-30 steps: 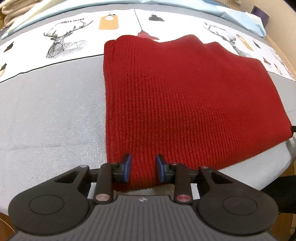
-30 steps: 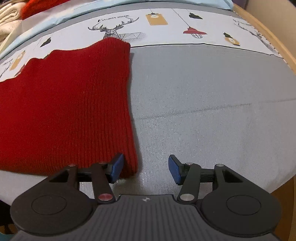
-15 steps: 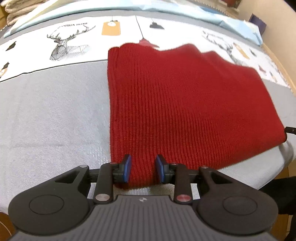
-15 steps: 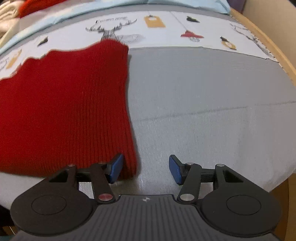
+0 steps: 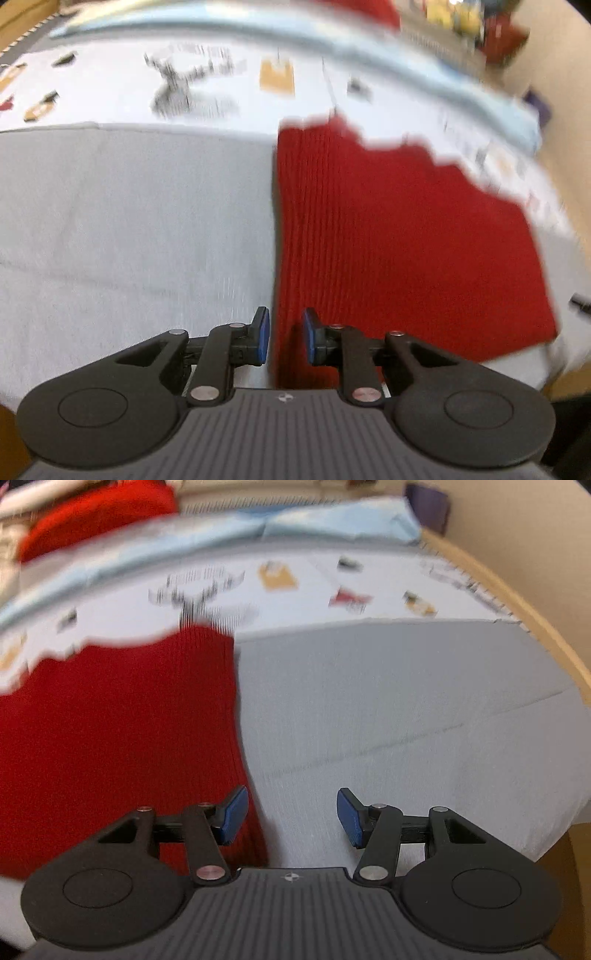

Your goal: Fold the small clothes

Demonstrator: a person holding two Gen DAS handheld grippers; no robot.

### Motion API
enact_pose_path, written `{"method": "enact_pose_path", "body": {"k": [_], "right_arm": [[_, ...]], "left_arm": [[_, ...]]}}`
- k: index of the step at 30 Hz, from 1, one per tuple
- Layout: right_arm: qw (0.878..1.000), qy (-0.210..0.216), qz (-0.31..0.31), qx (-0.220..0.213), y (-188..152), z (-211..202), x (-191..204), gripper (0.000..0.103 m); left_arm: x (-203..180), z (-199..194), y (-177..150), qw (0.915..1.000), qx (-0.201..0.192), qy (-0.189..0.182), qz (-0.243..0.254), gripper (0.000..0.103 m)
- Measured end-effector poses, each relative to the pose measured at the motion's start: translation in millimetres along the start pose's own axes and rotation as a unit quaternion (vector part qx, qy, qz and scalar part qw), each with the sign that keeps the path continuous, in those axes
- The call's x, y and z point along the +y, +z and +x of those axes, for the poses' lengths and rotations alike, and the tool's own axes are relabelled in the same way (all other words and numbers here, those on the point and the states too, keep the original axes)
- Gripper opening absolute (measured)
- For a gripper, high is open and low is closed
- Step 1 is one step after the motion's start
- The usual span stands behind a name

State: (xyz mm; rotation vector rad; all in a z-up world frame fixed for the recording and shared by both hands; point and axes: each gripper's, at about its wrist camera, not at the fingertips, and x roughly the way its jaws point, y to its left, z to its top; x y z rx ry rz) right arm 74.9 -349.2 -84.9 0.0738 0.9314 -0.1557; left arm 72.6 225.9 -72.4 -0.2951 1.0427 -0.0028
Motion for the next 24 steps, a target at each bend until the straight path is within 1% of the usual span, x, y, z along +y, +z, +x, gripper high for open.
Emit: {"method": "enact_pose_path", "body": {"k": [3,4,5,6,8,9,10,11,12,13,14,15,16,17,19,20,22,23,24], "right_arm": [[0.999,0.022,0.016,-0.035,-0.7,-15.5,6.0,0.055],[0.999,0.03,0.018,-0.037,-0.7,-16.3,7.7,0.055],[0.999,0.031,0.018,-0.025,-0.9,-10.9,9.7,0.055],[1.0,0.025,0.013,0.0,-2.9,-1.7,13.5,0.056],[0.996,0.002,0.001,0.084,-11.3,26.8,17.8,0.055],[0.996,-0.006,0.013,0.09,-13.4,31.2,16.9,0.057],[0.997,-0.011,0.027,0.077,-11.9,28.3,17.0,0.057],[0.998,-0.015,0.027,0.058,-9.7,22.5,19.9,0.056],[0.999,-0.02,0.017,0.032,-8.0,14.1,26.1,0.055],[1.0,-0.021,0.003,0.006,-7.0,4.9,33.6,0.055],[1.0,-0.019,-0.008,-0.022,-7.7,-5.7,42.3,0.056],[0.999,-0.015,-0.017,-0.046,-8.8,-14.2,51.1,0.056],[0.997,-0.01,-0.026,-0.066,-10.1,-22.6,60.2,0.056],[0.996,0.001,-0.034,-0.082,-12.7,-30.5,71.6,0.056],[0.992,0.035,-0.052,-0.108,-19.3,-45.2,99.2,0.055],[0.99,0.049,-0.064,-0.118,-24.5,-51.9,112.9,0.054],[0.984,0.078,-0.087,-0.134,-35.0,-63.6,143.1,0.048],[0.981,0.092,-0.098,-0.141,-41.4,-69.1,161.6,0.042],[0.977,0.107,-0.109,-0.147,-47.6,-73.2,178.6,0.039]], "left_arm": [[7.0,-34.1,13.9,0.9979,-0.06,-0.017,-0.017,0.024],[10.2,-45.7,18.8,0.9965,-0.079,-0.018,-0.02,0.027],[12.9,-58.3,22.9,0.9946,-0.1,-0.016,-0.023,0.031],[17.0,-75.3,27.1,0.9911,-0.13,-0.011,-0.027,0.033],[24.8,-103.7,31.6,0.9829,-0.182,-0.005,-0.026,0.041],[27.6,-114.9,32.8,0.9786,-0.204,0.001,-0.023,0.043],[31.2,-123.0,31.9,0.9745,-0.223,0.008,-0.021,0.047],[33.8,-128.4,29.6,0.9693,-0.245,0.014,-0.019,0.048],[37.7,-130.9,23.3,0.964,-0.265,0.019,-0.017,0.049],[41.5,-128.3,16.1,0.9603,-0.277,0.025,-0.021,0.051],[47.5,-121.7,14.9,0.9644,-0.259,0.031,-0.045,0.051],[52.6,-121.8,15.2,0.9673,-0.245,0.025,-0.061,0.051],[56.6,-123.6,15.0,0.9645,-0.254,0.021,-0.069,0.052],[60.0,-125.2,15.7,0.9622,-0.261,0.025,-0.072,0.052],[68.0,-123.1,19.8,0.9612,-0.259,0.035,-0.088,0.052],[75.7,-121.2,21.8,0.9609,-0.254,0.026,-0.108,0.052],[88.3,-118.0,24.0,0.9589,-0.247,0.014,-0.139,0.052],[94.1,-117.9,24.9,0.9572,-0.246,0.016,-0.151,0.052],[106.1,-119.5,25.8,0.9555,-0.247,0.02,-0.16,0.052]]}}
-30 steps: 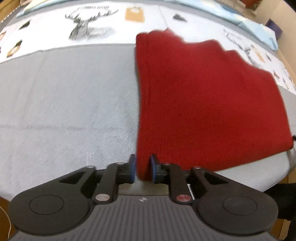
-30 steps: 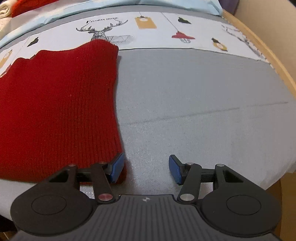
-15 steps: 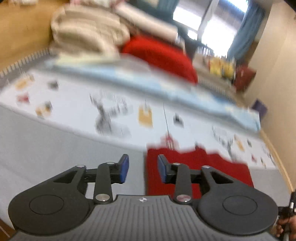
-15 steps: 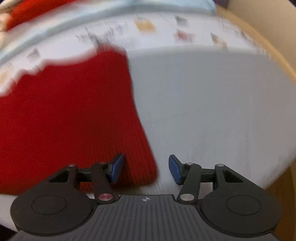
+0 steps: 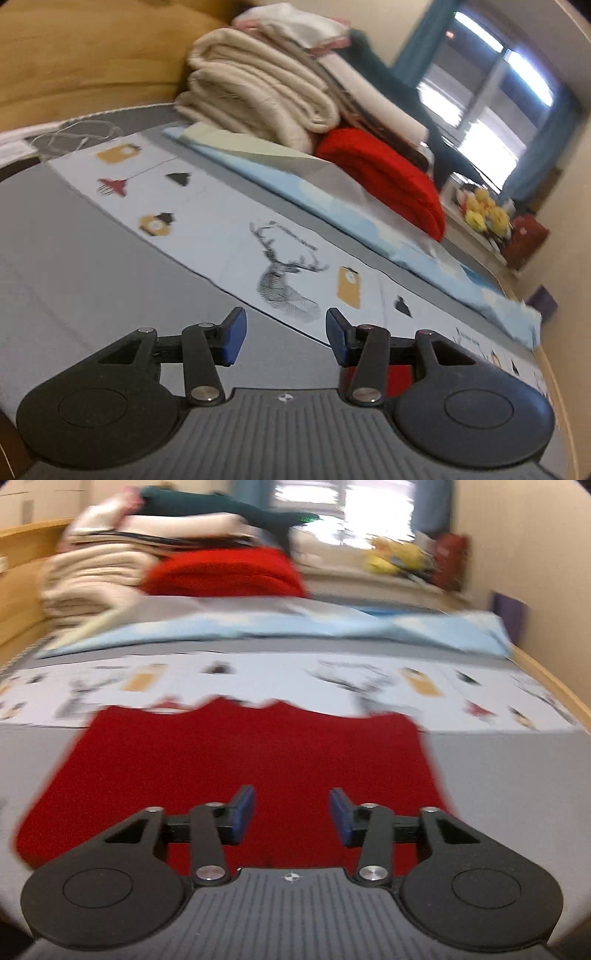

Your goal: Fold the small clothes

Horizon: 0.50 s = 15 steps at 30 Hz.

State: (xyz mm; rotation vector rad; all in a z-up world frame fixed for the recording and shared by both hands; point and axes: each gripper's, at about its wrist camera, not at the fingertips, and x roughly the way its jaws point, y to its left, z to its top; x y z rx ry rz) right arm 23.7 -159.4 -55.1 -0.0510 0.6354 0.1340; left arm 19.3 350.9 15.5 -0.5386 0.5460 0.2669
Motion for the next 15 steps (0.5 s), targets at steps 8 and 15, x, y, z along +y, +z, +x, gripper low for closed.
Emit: {"method": "enact_pose_path", "body": {"k": [8,15], "right_arm": [[0.991,0.123,-0.053,0.011,-4.9,4.3,133.4,0.039],[0.968,0.186,-0.157,0.061,-37.2,10.0,228.3,0.053]], "left_arm": [[45.2,-10.3,11.8,0.9991,-0.009,0.021,-0.036,0.052],[64.3,-10.9,16.0,0.9988,-0.005,0.034,-0.034,0.052]]}}
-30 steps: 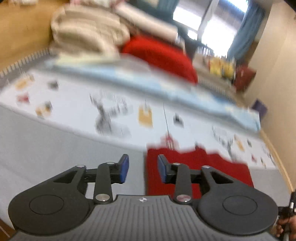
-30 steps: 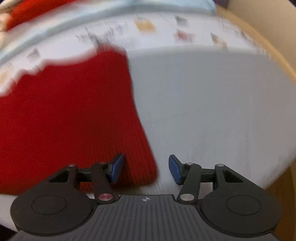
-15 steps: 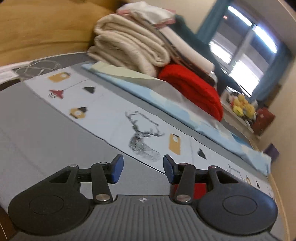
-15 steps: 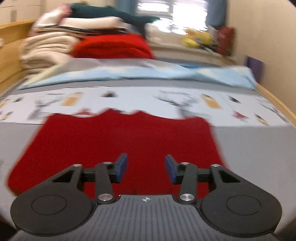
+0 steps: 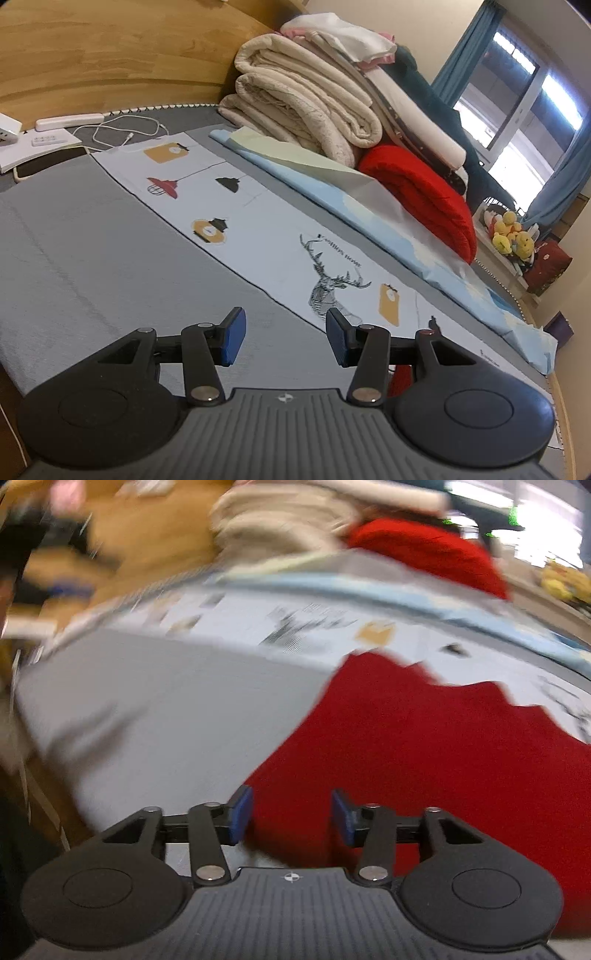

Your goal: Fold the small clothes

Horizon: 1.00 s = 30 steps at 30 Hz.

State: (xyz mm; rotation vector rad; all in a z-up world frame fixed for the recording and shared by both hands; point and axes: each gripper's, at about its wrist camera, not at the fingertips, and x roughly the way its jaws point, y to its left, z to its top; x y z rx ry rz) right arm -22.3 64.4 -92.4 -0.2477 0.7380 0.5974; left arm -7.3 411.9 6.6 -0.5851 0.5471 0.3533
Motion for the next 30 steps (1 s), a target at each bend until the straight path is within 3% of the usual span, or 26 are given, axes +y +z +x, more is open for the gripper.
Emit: {"method": "enact_pose_path", "body": {"k": [5,9,12,18,21,26,30], "right_arm": [[0.99,-0.028,-0.133,0.033,-11.4,23.9,35.3,0.06],[0.981,-0.041,-0.183,0.043,-7.2,34.0,41.9,0.064],[0.977,-0.045,-0.202,0.044,-4.0,35.9,44.1,0.06],[0.976,-0.035,-0.211,0.039,-0.5,40.7,43.0,0.033],[0.974,-0.054,-0.217,0.034,5.7,39.1,52.1,0.021],[0.981,-0.068,-0.179,0.014,23.9,22.3,69.8,0.019],[0.989,-0.013,-0.15,0.002,33.2,5.5,78.4,0.019]], "left_arm": [[10.9,2.2,2.2,1.0,0.004,0.004,-0.001,0.052],[15.6,4.1,4.0,1.0,0.005,0.005,-0.006,0.052],[19.9,5.3,5.7,0.9999,0.006,0.007,-0.009,0.052],[25.5,2.8,6.2,0.9998,0.004,0.009,-0.015,0.052],[27.7,2.4,6.3,0.9996,0.004,0.012,-0.025,0.052],[18.8,9.7,5.2,0.9994,0.014,0.013,-0.029,0.052],[2.2,14.8,0.7,0.9996,0.02,0.014,-0.016,0.052]]}}
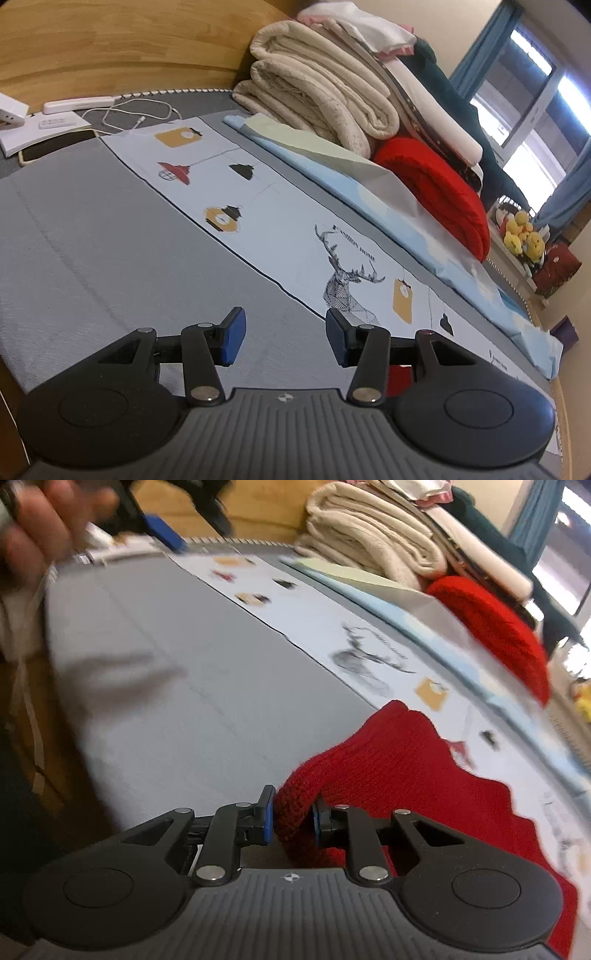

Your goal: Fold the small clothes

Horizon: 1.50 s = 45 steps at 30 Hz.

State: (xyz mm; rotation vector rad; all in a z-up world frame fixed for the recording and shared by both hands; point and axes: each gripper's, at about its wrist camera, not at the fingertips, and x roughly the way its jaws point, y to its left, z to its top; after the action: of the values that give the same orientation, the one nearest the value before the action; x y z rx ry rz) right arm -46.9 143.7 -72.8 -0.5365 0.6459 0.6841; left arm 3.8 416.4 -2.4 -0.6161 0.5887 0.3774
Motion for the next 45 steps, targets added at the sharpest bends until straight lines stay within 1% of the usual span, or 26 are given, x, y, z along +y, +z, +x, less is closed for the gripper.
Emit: {"method": "enact_pose_path", "body": {"k": [4,7,10,12,14,16,18,19,21,22,23,24,25,26,27,28,29,32,35,36,37,39,41,43,44,45], "right_arm": [[0.995,0.025,0.1,-0.006,10.7,-11.8,-29.3,0.019],[0.982,0.024,0.182,-0.034,14.7,-36.2,-73.0,0.019],[0.96,0.003,0.271,-0.078,4.9,-74.6,-133.4,0.018],[0.937,-0.023,0.332,-0.104,-15.3,-105.1,-178.5,0.018],[0.908,-0.054,0.397,-0.121,-47.4,-134.6,-223.3,0.018],[0.873,-0.092,0.461,-0.131,-89.0,-161.2,-261.4,0.018],[0.836,-0.136,0.516,-0.129,-138.0,-182.8,-291.2,0.018],[0.821,-0.161,0.534,-0.122,-162.2,-188.5,-302.3,0.018],[0.79,-0.195,0.576,-0.073,-215.2,-185.2,-321.8,0.019],[0.771,-0.191,0.608,-0.018,-245.7,-175.7,-334.2,0.021],[0.749,-0.176,0.639,0.025,-271.3,-166.5,-340.9,0.025],[0.721,-0.16,0.672,0.05,-294.9,-164.3,-347.0,0.032],[0.698,-0.148,0.699,0.056,-313.1,-168.5,-351.6,0.037],[0.69,-0.152,0.705,0.051,-319.9,-176.8,-355.3,0.038],[0.699,-0.164,0.695,0.044,-319.0,-186.9,-359.7,0.038],[0.714,-0.171,0.678,0.034,-314.6,-195.6,-365.0,0.039],[0.731,-0.166,0.661,0.02,-308.4,-203.1,-372.5,0.043],[0.773,-0.118,0.623,-0.014,-285.7,-211.6,-400.2,0.048],[0.826,-0.08,0.557,-0.035,-253.8,-200.3,-425.8,0.061],[0.839,-0.071,0.539,-0.038,-248.0,-193.4,-431.4,0.065],[0.846,-0.061,0.528,-0.039,-243.6,-183.2,-438.7,0.066],[0.843,-0.029,0.536,-0.034,-244.3,-156.1,-451.4,0.066],[0.833,0.007,0.553,-0.022,-253.1,-124.6,-457.8,0.066],[0.812,0.031,0.583,0.0,-260.3,-99.3,-461.1,0.066],[0.796,0.043,0.604,0.008,-261.5,-90.6,-463.2,0.066],[0.785,0.052,0.617,0.002,-261.1,-82.7,-466.3,0.065]], "left_arm": [[-17.8,4.6,-6.3,0.9999,0.005,-0.002,0.012,0.052],[-35.4,10.3,-11.2,0.9998,0.009,-0.008,0.017,0.052],[-56.9,16.7,-17.2,0.9993,0.015,-0.019,0.03,0.052],[-76.3,21.2,-23.8,0.9983,0.02,-0.027,0.048,0.052],[-95.1,25.4,-31.1,0.9967,0.027,-0.033,0.07,0.052],[-112.1,29.7,-38.4,0.9947,0.032,-0.037,0.09,0.052],[-127.3,33.1,-46.3,0.9924,0.037,-0.042,0.11,0.052],[-133.0,34.8,-49.5,0.9914,0.039,-0.044,0.117,0.052],[-143.6,38.0,-55.8,0.9896,0.043,-0.047,0.129,0.052],[-147.7,39.2,-58.0,0.989,0.045,-0.049,0.132,0.052],[-151.3,40.0,-60.3,0.9883,0.048,-0.05,0.136,0.052],[-155.5,40.6,-63.1,0.9876,0.049,-0.05,0.14,0.052],[-158.0,40.8,-64.3,0.987,0.049,-0.05,0.145,0.052],[-160.6,40.6,-66.1,0.9862,0.049,-0.051,0.149,0.052],[-163.3,40.5,-68.2,0.9852,0.048,-0.052,0.156,0.053],[-165.0,40.6,-69.8,0.9843,0.048,-0.052,0.162,0.053],[-166.3,40.8,-71.0,0.9834,0.047,-0.052,0.167,0.053],[-167.8,41.2,-73.8,0.9815,0.048,-0.048,0.179,0.053],[-167.4,40.6,-76.6,0.9793,0.048,-0.04,0.193,0.053],[-167.2,39.9,-77.7,0.9783,0.047,-0.037,0.198,0.053],[-167.0,39.2,-78.7,0.9776,0.047,-0.037,0.202,0.053],[-165.8,36.6,-80.9,0.9761,0.047,-0.037,0.209,0.053],[-165.4,34.2,-83.8,0.9747,0.05,-0.041,0.214,0.054],[-166.7,31.3,-88.1,0.9718,0.051,-0.046,0.225,0.054],[-168.4,30.2,-91.4,0.9697,0.051,-0.047,0.234,0.055],[-169.7,29.3,-95.0,0.9683,0.052,-0.048,0.24,0.055]]}}
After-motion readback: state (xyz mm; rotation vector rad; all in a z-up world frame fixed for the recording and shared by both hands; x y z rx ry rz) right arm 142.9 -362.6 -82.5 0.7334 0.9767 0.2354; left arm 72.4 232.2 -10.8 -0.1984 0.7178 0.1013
